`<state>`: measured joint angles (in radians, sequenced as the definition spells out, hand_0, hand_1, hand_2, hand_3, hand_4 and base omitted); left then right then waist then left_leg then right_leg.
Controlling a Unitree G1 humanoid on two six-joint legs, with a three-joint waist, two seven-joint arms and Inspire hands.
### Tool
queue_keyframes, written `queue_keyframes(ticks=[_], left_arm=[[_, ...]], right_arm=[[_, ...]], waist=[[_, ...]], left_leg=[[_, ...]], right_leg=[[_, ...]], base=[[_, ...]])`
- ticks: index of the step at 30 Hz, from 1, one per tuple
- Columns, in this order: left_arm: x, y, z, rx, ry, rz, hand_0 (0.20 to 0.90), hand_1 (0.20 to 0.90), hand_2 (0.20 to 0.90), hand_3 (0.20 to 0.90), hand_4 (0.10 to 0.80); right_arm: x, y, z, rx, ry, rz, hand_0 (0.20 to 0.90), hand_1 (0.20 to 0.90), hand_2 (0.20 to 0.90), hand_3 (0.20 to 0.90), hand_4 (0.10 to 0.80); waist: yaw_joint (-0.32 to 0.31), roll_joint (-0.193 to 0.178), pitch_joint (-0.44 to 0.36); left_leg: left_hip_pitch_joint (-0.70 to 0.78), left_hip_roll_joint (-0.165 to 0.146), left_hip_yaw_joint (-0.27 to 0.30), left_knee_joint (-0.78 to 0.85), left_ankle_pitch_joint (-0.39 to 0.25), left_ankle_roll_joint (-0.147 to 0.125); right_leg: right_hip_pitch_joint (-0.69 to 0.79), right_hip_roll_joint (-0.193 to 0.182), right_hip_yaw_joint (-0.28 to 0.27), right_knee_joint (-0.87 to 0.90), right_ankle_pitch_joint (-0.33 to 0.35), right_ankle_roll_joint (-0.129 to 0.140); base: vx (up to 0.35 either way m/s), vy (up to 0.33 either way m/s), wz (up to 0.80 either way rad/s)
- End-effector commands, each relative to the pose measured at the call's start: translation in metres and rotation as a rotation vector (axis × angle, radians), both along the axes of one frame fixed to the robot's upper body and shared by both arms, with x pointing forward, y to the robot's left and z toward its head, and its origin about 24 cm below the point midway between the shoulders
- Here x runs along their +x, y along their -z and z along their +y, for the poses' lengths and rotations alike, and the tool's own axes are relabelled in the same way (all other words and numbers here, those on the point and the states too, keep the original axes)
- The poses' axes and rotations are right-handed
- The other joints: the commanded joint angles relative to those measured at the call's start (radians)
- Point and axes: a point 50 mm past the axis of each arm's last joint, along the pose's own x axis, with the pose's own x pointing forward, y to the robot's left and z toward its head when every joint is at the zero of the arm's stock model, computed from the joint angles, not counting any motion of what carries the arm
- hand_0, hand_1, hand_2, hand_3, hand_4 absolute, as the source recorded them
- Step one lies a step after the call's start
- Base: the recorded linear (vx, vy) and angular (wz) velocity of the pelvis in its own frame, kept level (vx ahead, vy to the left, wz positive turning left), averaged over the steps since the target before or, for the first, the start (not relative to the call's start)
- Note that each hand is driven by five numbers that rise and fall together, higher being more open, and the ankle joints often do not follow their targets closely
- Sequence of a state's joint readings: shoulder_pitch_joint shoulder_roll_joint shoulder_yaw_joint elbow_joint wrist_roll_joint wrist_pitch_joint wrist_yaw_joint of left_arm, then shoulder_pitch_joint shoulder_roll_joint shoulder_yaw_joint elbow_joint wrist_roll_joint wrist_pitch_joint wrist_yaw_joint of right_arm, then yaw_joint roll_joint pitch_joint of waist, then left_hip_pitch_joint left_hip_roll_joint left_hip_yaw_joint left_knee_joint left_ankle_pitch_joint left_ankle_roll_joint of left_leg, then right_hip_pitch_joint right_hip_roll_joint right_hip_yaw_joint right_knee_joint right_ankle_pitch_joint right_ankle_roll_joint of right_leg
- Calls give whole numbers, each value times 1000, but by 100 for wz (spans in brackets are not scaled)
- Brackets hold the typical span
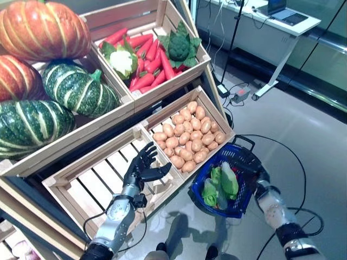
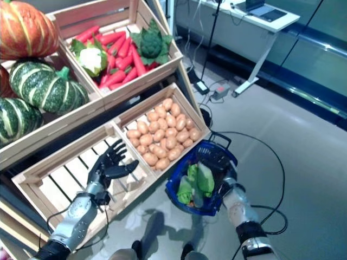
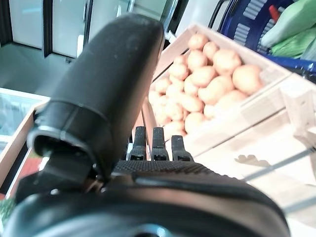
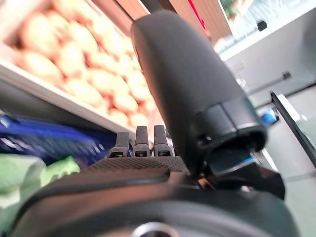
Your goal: Put vegetables into the basket
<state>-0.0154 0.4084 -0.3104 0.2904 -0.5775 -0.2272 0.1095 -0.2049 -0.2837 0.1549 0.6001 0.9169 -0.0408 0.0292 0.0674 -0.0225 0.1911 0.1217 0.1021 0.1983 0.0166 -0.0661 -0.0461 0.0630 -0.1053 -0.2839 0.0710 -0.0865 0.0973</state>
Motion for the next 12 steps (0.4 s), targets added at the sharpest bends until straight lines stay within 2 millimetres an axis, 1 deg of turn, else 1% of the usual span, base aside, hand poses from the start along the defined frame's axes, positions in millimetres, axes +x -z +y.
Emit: queue_keyframes(ticks=[1, 2, 4, 5, 6, 9, 12], left_arm=[[-1, 1, -9, 44, 20, -68, 900, 900, 900, 900, 800], [-1, 3, -10, 42, 22, -55, 900, 900, 900, 900, 800], [-6, 18, -15, 49, 27, -6, 900, 900, 900, 900, 800], [-11, 31, -19, 63, 31, 37, 900, 900, 900, 900, 800], [-18, 40, -19, 64, 22, 74, 900, 900, 900, 900, 800], [-29, 52, -15, 48, 4, 120, 900, 900, 900, 900, 800], [-36, 60, -13, 24, -20, 151, 900, 900, 900, 900, 800]], right_arm=[[3, -22, 33, 60, -64, -214, 900, 900, 900, 900, 800], [2, -22, 36, 62, -73, -220, 900, 900, 900, 900, 800], [-6, -20, 53, 108, -126, -252, 900, 900, 900, 900, 800], [-13, -15, 64, 151, -156, -250, 900, 900, 900, 900, 800], [-21, -8, 68, 172, -145, -217, 900, 900, 900, 900, 800], [-35, 5, 69, 198, -103, -148, 900, 900, 900, 900, 800], [-47, 19, 70, 163, -112, -81, 900, 900, 900, 900, 800]], waist=[[-21, -6, -87], [-23, -6, -91], [-31, -5, -101], [-38, -4, -108], [-43, -1, -111], [-54, 2, -115], [-62, 10, -108]], left_leg=[[-21, -6, -24, -104, 54, 4], [-26, -6, -27, -104, 56, 3], [-35, -8, -37, -104, 59, -5], [-31, -11, -31, -104, 59, -5], [-26, -12, -25, -104, 55, -4], [-20, -12, -21, -104, 54, 1], [-18, -12, -22, -104, 52, 2]], right_leg=[[57, -21, 12, -128, 98, -12], [56, -20, 12, -133, 102, -12], [60, -15, 12, -158, 111, -11], [55, -19, 16, -158, 111, -8], [61, -20, 16, -158, 108, -7], [64, -23, 16, -154, 104, -5], [61, -23, 20, -142, 92, -8]], base=[[-8, 4, -14], [-23, -3, -7], [0, 0, 0], [16, 31, 3], [44, 31, 4], [49, 10, 1], [13, 9, 2]])
